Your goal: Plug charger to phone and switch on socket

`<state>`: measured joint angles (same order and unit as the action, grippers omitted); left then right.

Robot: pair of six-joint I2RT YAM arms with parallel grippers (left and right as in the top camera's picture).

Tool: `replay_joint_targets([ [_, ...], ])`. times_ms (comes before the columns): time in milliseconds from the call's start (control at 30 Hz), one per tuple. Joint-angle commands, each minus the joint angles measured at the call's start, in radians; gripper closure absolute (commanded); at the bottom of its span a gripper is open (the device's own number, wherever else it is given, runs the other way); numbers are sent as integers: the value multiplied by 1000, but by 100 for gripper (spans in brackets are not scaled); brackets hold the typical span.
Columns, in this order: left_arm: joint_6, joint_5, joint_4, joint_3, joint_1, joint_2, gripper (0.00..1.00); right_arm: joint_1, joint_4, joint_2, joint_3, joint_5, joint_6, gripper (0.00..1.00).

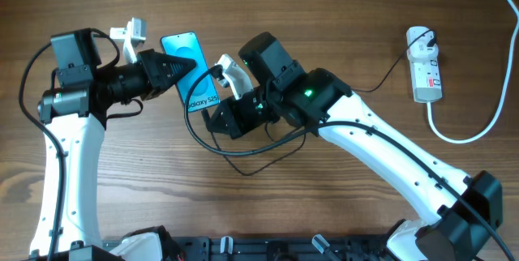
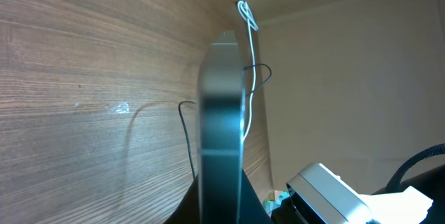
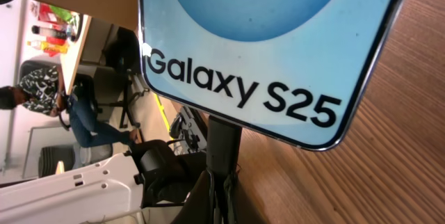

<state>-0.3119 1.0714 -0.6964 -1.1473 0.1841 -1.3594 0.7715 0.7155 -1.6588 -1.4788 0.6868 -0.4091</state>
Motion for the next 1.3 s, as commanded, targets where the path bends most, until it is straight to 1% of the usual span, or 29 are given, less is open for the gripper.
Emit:
replay_joint_targets([
  [0,21,84,-31,-1,-29,15,96,-30,-85,0,-13,-29,24,96],
  [300,20,84,-39,-1,-38,15,96,-66,-106,0,-13,-9,18,96],
  [933,21,84,-60,-1,-38,15,96,-80,-211,0,-13,-18,14,96],
  [967,21,84,-60,-1,-38,15,96,-80,-210,0,-13,-18,14,90],
  [1000,21,84,-60,-1,-38,15,96,-80,-207,0,-13,-18,17,61],
  [1033,20,82,-56,-1,-38,15,96,-81,-200,0,-13,-18,18,43],
  [1067,21,79,-51,-1,-38,15,96,-84,-183,0,-13,-18,17,39],
  [1100,20,71,-45,-1,-37,15,96,-86,-161,0,-13,-17,17,33],
  [1133,20,55,-40,-1,-37,15,96,-86,-134,0,-13,-14,17,31],
  [1267,16,8,-24,-1,-37,15,96,-86,-14,0,-13,-14,21,29],
])
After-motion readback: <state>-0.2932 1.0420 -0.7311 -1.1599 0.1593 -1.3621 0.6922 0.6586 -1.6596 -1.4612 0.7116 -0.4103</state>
